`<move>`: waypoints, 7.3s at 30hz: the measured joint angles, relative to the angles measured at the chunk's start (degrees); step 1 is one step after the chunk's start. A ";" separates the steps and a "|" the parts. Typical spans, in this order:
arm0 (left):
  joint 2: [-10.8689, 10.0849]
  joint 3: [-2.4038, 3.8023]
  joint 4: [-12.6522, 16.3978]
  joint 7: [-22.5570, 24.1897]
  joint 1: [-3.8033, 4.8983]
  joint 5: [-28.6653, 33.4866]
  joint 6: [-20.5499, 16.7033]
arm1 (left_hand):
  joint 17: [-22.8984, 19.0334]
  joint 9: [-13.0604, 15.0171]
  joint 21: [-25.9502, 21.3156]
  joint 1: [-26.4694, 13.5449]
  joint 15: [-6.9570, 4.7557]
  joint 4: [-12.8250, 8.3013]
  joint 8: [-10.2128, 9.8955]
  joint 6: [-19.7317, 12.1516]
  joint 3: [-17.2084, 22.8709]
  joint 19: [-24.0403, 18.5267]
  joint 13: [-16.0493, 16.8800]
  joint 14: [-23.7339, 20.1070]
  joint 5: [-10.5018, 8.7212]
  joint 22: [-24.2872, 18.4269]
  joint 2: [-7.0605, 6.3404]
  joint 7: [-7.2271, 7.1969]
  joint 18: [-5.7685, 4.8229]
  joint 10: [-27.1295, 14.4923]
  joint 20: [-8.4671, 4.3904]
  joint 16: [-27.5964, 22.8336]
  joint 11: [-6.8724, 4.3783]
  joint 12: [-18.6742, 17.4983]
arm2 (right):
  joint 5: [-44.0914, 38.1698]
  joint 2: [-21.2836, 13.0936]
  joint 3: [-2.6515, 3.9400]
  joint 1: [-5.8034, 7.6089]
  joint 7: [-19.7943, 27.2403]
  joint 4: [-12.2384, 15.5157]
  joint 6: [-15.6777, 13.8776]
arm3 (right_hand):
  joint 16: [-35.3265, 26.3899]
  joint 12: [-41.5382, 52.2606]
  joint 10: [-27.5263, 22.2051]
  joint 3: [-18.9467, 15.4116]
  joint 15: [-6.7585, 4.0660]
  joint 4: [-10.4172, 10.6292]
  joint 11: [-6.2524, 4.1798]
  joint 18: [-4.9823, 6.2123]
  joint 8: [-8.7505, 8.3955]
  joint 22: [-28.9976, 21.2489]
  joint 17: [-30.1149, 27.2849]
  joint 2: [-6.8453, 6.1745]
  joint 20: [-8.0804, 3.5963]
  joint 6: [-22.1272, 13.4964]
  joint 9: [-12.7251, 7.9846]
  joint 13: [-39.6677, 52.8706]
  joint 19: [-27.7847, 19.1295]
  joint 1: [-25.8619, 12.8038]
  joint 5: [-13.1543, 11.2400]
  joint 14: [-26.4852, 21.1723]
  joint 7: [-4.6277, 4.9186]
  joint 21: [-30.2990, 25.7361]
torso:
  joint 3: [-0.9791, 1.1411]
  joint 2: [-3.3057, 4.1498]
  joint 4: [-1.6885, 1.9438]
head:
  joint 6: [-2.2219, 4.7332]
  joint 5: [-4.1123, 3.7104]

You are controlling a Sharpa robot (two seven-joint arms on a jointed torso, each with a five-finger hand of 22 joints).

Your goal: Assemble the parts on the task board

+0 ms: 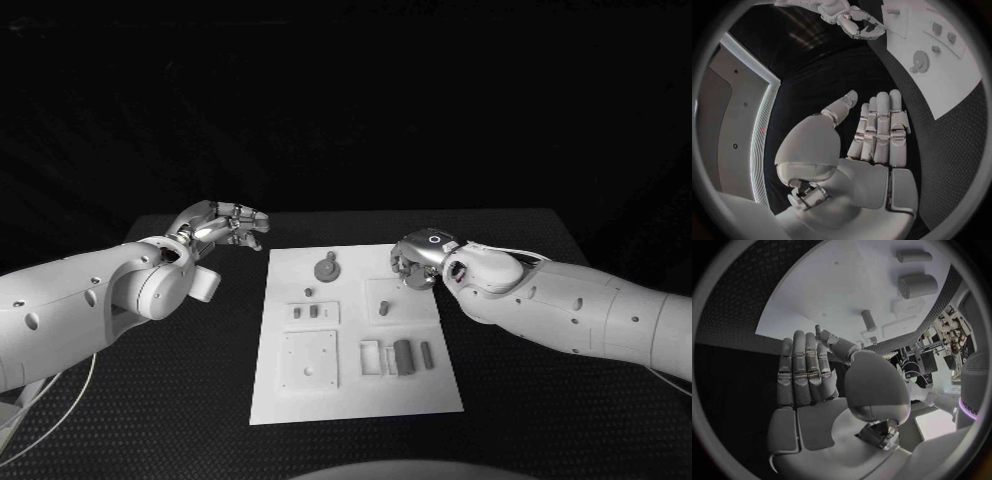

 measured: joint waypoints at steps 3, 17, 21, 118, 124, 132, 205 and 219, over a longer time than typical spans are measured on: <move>0.00 0.00 0.00 -0.02 0.00 0.00 0.00 | 0.00 0.00 0.00 0.00 0.00 0.00 0.00 0.00 0.00 0.00 -0.05 0.00 0.00 0.00 0.00 0.00 0.00 0.00 0.00 0.00 0.00 0.00 | 0.22 -0.19 0.02 0.06 -0.03 0.60 0.09 | 0.00 0.00 0.00 0.00 0.00 0.00 0.00 0.00 -0.01 0.00 0.00 0.00 0.00 0.00 0.00 0.00 0.00 0.00 0.00 0.00 0.00 0.00 | 0.01 0.00 -0.03 | -0.01 0.03; 0.03 0.00 -0.07 -0.07 0.00 0.00 0.01 | 0.05 0.01 0.00 0.00 0.00 0.00 0.00 -0.20 0.00 0.00 -0.05 0.00 0.00 -0.06 0.00 0.20 0.00 0.00 0.00 0.00 -0.01 -0.22 | 0.55 -0.75 0.03 0.06 -0.22 6.36 -0.23 | 0.00 0.00 -0.01 0.17 0.00 0.17 0.01 0.00 -0.02 -0.01 0.10 0.00 -0.20 0.00 0.14 0.07 0.20 0.00 -0.10 0.00 0.00 0.00 | 0.04 0.01 -0.03 | -0.05 0.27; 0.04 0.00 -0.17 -0.07 0.00 0.00 0.00 | 0.11 0.01 0.00 0.00 0.00 0.00 0.00 -0.20 0.00 0.00 -0.04 0.00 0.00 -0.11 0.00 0.20 0.00 -0.05 0.00 0.00 0.04 -0.22 | 0.34 -0.91 0.72 0.03 -0.31 9.02 -0.39 | 0.00 0.00 -0.01 0.17 0.00 0.17 0.01 0.00 -0.03 -0.01 0.10 0.00 -0.20 0.00 0.18 0.16 0.20 0.00 -0.15 0.00 0.00 0.00 | 0.05 0.01 -0.03 | -0.06 0.58; 1.48 0.00 -0.37 -0.32 0.02 0.01 0.06 | 0.45 -0.02 0.00 0.22 0.01 0.15 0.00 -0.21 -0.15 0.00 -0.11 -0.01 0.00 -0.51 0.22 0.20 0.00 -0.04 0.00 -0.45 0.03 -0.22 | -0.85 9.72 -2.11 -6.78 1.74 9.09 -0.24 | -0.22 0.00 -0.11 0.31 0.01 0.00 0.12 0.00 -0.14 0.01 0.51 -0.01 0.00 -0.01 0.77 0.70 0.40 -0.01 -0.16 -0.01 0.01 -0.24 | -0.06 -0.02 0.03 | -5.80 18.25; 1.51 0.00 -0.37 -0.33 0.02 0.01 0.07 | 0.51 -0.02 0.00 0.22 0.01 0.15 0.00 -0.21 -0.15 0.00 -0.11 -0.01 0.00 -0.51 0.22 0.20 0.00 -0.04 0.00 -0.45 0.03 -0.22 | -0.84 10.25 -2.32 -6.78 1.80 8.58 -0.23 | -0.22 0.00 -0.11 0.31 0.01 0.00 0.12 -0.01 -0.18 0.00 0.50 -0.01 0.00 -0.01 0.78 0.71 0.40 -0.01 -0.16 -0.01 0.01 -0.24 | -0.10 -0.02 0.03 | -5.80 18.34; 1.47 0.00 -0.31 -0.33 0.02 0.01 0.09 | 0.50 -0.02 0.00 0.22 0.01 0.15 0.00 -0.21 -0.15 0.00 -0.16 -0.01 0.00 -0.55 0.22 0.20 0.00 -0.03 0.00 -0.45 0.02 -0.22 | -0.82 10.26 -2.69 -6.80 1.82 8.29 -0.11 | -0.22 0.00 -0.11 0.31 0.01 0.00 0.12 -0.01 -0.15 0.00 0.50 -0.01 0.00 -0.01 0.86 0.76 0.40 -0.01 -0.16 -0.01 0.01 -0.24 | -0.12 -0.03 0.02 | -5.80 18.40; 1.42 0.00 -0.35 -0.65 0.03 0.02 0.37 | 0.76 -0.05 0.00 0.22 0.01 0.14 0.00 -0.40 -0.46 0.00 -0.24 -0.01 0.00 -0.86 0.22 0.01 0.00 -0.26 0.00 -0.66 0.20 -0.22 | 4.44 10.69 -3.08 -6.77 4.00 6.41 0.40 | -2.96 -5.11 -6.79 -0.48 1.73 0.17 3.88 -0.01 -5.16 -0.02 1.08 -4.29 0.81 -8.59 -0.86 0.01 -1.66 -3.55 -0.15 -2.17 3.90 -3.07 | -0.08 -0.04 -0.05 | -5.81 18.25; 1.51 0.00 -0.92 -0.60 0.03 0.02 0.32 | 0.80 -0.05 0.00 0.22 0.01 0.14 0.01 -0.41 -0.46 0.00 -0.24 -0.01 0.00 -0.85 0.22 0.01 0.00 -0.26 0.00 -0.87 0.20 -0.22 | 8.69 5.43 -1.97 -5.26 5.60 12.10 -4.80 | -2.72 -5.10 -6.98 -0.80 0.96 0.49 3.67 0.00 -5.16 -0.02 1.78 -4.90 0.61 -8.58 -1.07 0.25 -0.61 -3.54 -0.15 -1.38 3.90 -3.06 | -0.03 -0.10 -0.03 | -5.81 17.87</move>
